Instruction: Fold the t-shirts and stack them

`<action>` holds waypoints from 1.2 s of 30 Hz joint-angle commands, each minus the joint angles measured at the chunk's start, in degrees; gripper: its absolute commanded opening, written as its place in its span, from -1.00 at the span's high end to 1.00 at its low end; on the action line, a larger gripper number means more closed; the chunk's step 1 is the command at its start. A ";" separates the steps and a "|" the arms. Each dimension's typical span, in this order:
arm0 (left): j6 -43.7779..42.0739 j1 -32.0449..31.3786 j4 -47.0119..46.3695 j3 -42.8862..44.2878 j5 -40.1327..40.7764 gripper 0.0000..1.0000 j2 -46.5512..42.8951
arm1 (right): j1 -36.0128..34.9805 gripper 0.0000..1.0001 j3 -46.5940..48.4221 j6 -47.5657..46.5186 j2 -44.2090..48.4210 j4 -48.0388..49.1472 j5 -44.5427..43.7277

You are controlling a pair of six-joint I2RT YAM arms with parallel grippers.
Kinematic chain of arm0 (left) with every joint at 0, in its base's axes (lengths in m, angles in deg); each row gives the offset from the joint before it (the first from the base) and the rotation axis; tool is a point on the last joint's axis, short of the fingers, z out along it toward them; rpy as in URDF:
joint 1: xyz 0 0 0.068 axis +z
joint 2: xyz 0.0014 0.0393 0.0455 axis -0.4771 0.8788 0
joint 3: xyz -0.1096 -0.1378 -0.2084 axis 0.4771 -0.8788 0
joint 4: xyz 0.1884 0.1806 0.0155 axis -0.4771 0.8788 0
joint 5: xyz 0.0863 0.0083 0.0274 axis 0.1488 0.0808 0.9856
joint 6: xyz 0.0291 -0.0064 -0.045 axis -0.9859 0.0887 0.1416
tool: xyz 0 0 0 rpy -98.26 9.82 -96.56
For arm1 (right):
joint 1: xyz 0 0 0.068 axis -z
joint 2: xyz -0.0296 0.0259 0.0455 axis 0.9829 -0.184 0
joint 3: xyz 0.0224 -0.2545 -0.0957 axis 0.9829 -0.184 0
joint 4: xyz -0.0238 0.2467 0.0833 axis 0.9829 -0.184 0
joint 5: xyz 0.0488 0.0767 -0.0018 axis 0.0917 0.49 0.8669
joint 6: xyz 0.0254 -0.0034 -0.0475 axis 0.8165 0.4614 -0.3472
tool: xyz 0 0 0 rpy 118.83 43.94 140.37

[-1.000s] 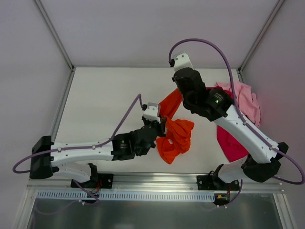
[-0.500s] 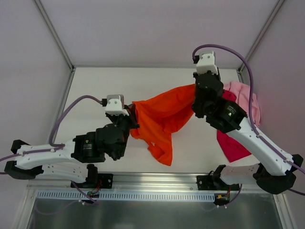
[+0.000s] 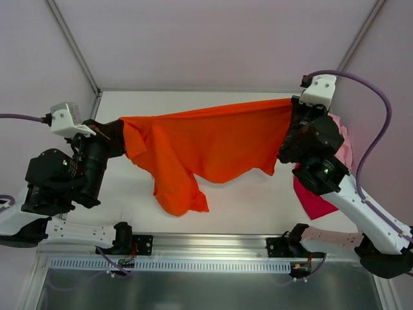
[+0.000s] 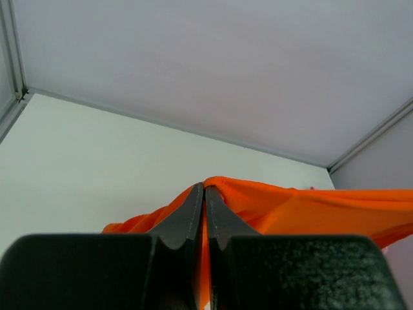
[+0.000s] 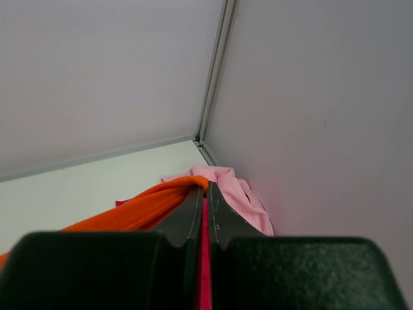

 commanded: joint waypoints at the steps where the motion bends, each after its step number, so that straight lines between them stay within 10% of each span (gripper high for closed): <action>1: -3.18 0.49 5.48 6.51 6.28 1.00 2.09 | 0.84 0.98 3.78 -2.31 3.46 6.66 -3.32; 7: -4.75 0.49 6.55 7.67 2.06 1.00 3.76 | 0.84 0.98 5.55 1.55 7.85 -0.45 -0.61; 13: -27.75 0.58 -23.83 -1.03 -5.41 1.00 0.60 | 0.84 0.98 7.90 7.36 13.66 -11.60 3.53; 21: -41.94 2.77 -40.73 -6.13 -6.30 1.00 1.83 | 0.84 0.98 7.13 12.11 15.77 -21.21 4.59; 33: -33.08 14.81 -31.79 -5.17 -7.44 1.00 -2.48 | 0.75 0.98 11.69 22.36 7.34 -35.70 9.06; 36: -20.35 14.91 -17.40 -4.64 -5.87 1.00 -3.97 | 0.75 0.98 11.61 29.74 5.05 -42.99 13.54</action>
